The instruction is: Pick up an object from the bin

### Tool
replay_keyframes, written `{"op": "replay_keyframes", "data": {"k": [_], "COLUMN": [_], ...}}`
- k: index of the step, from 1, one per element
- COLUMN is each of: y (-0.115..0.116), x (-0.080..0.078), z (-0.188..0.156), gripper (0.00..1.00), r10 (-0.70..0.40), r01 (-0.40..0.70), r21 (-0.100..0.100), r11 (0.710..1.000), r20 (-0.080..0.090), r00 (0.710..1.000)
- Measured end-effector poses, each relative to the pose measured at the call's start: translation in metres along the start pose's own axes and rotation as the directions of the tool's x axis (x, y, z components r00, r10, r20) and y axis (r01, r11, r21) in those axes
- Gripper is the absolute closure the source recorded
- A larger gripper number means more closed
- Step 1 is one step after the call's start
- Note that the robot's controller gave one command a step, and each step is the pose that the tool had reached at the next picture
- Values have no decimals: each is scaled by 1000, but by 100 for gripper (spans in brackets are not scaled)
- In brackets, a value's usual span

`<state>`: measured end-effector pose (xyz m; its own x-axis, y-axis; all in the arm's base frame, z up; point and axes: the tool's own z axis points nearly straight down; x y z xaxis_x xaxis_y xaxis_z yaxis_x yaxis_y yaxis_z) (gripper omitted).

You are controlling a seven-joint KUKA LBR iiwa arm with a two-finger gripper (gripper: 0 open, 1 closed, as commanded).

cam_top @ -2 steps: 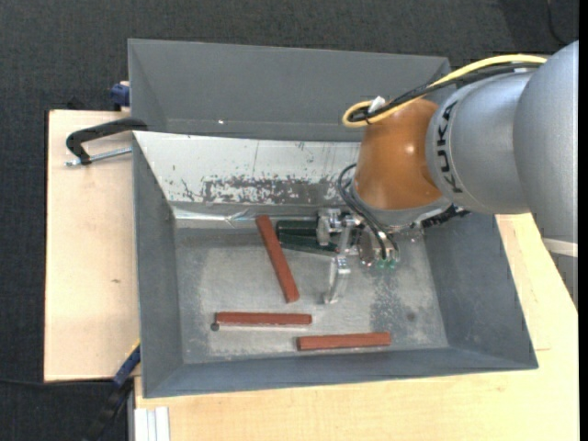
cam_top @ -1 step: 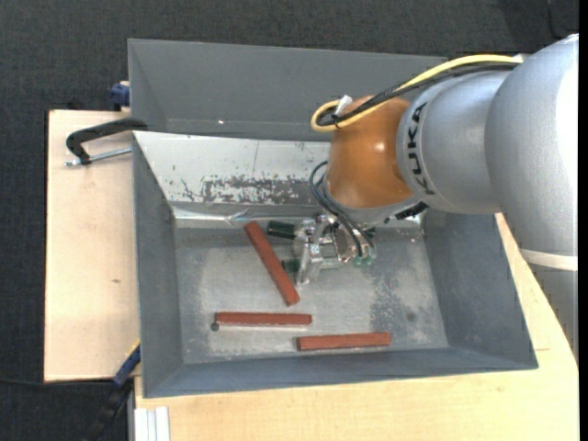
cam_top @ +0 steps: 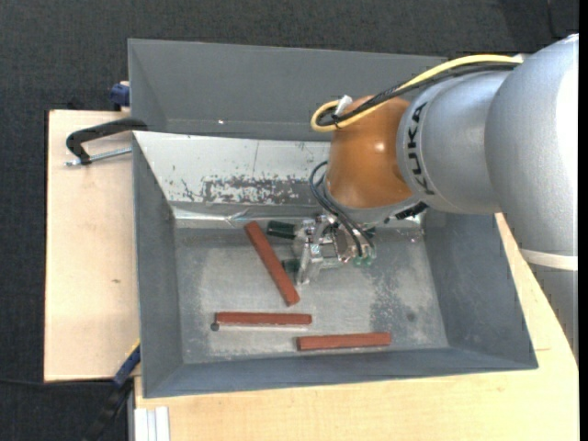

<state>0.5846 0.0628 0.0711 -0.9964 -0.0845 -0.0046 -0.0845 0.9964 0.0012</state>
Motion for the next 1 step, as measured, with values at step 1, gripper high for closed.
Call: {"op": "replay_keyframes", "data": {"k": [1], "y": [11], "x": [27], "z": [-131], "gripper": [100], "r10": [62], "r01": [-62], "r21": [0], "r11": [998], "r20": [1], "r00": [998]}}
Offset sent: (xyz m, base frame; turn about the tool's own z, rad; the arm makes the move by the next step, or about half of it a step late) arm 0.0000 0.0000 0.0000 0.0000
